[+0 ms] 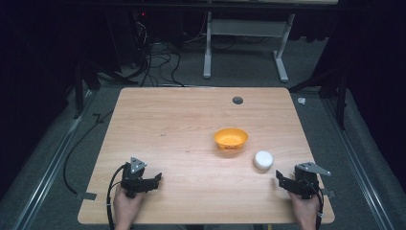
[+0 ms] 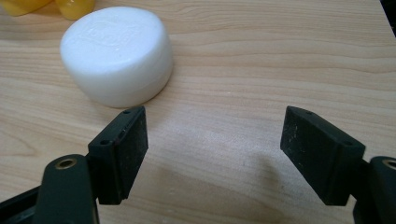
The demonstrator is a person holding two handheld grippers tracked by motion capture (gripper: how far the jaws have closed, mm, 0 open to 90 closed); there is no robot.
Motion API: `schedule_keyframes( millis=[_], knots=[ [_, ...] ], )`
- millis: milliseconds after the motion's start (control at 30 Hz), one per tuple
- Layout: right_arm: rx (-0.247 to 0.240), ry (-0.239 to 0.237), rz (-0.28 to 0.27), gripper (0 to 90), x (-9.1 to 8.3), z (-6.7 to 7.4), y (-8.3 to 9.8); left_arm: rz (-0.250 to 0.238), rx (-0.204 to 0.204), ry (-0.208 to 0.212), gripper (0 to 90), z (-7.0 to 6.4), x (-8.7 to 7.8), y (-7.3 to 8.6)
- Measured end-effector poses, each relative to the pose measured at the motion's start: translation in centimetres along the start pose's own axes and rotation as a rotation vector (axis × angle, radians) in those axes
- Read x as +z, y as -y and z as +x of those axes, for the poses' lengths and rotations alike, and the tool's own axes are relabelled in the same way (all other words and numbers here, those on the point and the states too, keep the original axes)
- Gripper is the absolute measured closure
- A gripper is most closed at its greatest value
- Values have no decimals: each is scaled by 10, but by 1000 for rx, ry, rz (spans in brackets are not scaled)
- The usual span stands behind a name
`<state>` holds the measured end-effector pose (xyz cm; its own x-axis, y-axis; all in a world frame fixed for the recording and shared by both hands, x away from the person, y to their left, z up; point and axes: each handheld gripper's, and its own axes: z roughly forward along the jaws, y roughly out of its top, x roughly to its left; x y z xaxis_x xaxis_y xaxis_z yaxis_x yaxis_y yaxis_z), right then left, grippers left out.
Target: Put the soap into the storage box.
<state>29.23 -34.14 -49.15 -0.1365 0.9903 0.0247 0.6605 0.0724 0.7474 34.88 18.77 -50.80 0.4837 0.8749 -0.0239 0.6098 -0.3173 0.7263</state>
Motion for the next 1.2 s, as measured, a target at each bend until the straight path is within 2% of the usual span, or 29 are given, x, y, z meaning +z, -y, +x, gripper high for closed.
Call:
schedule_keyframes(
  millis=[300, 633, 933, 1200],
  knots=[
    [-21, -34, -13, 240, -5, 11, 6, 0, 0, 0, 148, 0, 0, 0],
    [-29, -69, -32, 213, -14, 23, 2, 0, 0, 0, 148, 0, 0, 0],
    [-72, -93, -39, 204, -11, 38, -9, 0, 0, 0, 148, 0, 0, 0],
    [-84, -86, -24, 191, -3, 45, -20, 0, 0, 0, 148, 0, 0, 0]
  ],
)
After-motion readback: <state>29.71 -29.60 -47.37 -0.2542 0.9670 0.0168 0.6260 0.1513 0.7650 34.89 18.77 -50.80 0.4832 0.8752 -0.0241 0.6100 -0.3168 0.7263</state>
